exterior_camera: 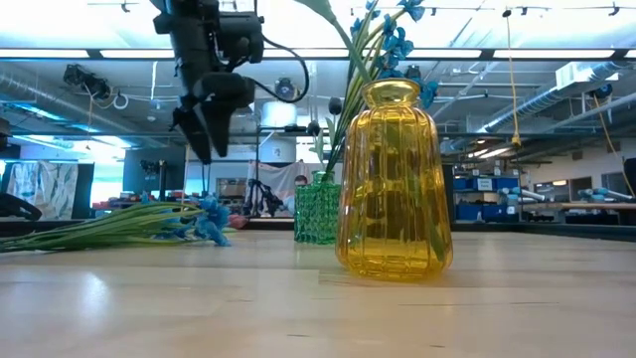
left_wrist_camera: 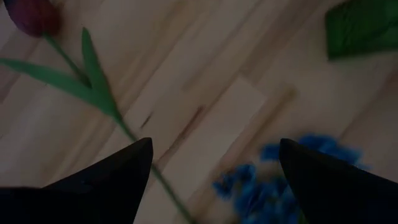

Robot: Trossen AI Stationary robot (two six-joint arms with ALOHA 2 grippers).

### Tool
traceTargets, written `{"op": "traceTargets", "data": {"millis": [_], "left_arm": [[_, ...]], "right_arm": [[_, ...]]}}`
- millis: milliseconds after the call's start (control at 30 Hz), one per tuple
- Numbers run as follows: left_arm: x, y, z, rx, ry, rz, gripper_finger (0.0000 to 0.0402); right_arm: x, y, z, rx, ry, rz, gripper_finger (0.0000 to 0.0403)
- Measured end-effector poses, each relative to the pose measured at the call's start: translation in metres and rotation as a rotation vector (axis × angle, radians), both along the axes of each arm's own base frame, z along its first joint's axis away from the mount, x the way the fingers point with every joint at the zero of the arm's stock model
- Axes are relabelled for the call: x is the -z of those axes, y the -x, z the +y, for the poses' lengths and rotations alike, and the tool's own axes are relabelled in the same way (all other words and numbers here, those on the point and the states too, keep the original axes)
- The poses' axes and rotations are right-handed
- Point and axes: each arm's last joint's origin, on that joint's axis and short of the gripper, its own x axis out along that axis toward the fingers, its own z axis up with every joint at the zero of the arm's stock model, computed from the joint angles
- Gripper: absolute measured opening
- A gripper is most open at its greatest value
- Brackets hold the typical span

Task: Sort flowers into vase by color
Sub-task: Put the right blue flowers into the green vase

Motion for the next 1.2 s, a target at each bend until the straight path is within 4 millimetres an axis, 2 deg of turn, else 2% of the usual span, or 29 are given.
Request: {"op": "traceTargets", "data": {"millis": [233, 500, 600, 733, 900, 1200], "left_arm": [[0.003, 0.013, -0.005, 0.049, 0.037, 0.142, 0.0355], [0.004, 0.024, -0.01, -0.081, 0.126, 0.241, 0.0355], [0.004, 0.023, -0.015, -0.092, 0.157, 0.241, 0.0355], [0.002, 0.018, -0.028, -0.021, 0.153, 0.218, 0.0355], [-0.016, 0.018, -0.047, 0.034, 0.076, 0.071, 0.0355], [-0.053, 0.056, -0.067, -0.133, -0.012, -0.078, 0.0355]], "right_arm": [[-0.003, 0.015, -0.012, 0.075, 0.025, -0.008, 0.0135], [0.001, 0.021, -0.019, 0.219, 0.061, 0.003, 0.0135], [0.004, 0.022, -0.023, 0.323, 0.041, -0.001, 0.0135], [0.008, 0.025, -0.031, 0.43, -0.028, 0.006, 0.0135], [0.013, 0.03, -0.041, 0.487, -0.14, 0.054, 0.0135], [0.016, 0.035, -0.052, 0.537, -0.164, 0.094, 0.0135]]}}
